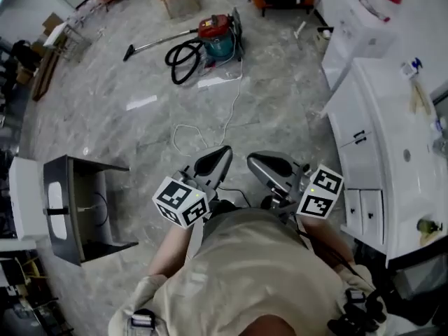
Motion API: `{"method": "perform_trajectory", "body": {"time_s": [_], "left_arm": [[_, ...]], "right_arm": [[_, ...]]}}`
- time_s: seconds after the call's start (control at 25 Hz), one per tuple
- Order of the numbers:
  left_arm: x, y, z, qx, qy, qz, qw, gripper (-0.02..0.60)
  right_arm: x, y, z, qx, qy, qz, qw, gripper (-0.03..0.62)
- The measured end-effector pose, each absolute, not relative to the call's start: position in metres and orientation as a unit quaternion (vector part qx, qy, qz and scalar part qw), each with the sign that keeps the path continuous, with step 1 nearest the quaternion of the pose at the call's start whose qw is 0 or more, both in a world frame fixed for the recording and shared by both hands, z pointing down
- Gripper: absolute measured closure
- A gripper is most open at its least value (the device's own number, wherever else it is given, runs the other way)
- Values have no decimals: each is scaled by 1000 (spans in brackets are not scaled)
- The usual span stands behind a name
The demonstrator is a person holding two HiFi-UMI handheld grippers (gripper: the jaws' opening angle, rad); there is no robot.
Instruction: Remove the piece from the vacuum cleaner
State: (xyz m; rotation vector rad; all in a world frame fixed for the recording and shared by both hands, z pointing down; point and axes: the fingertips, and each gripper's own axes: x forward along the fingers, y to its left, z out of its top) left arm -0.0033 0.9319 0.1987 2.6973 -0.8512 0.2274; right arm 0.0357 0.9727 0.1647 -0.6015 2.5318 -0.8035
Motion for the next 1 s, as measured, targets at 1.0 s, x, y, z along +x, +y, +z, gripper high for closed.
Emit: {"method": "perform_trajectory", "body": {"time_s": [1.0], "left_arm": [[16, 805, 178, 966, -180, 4, 187, 578]], "right_arm": [[3, 845, 178, -128, 916, -352, 143, 592]]}}
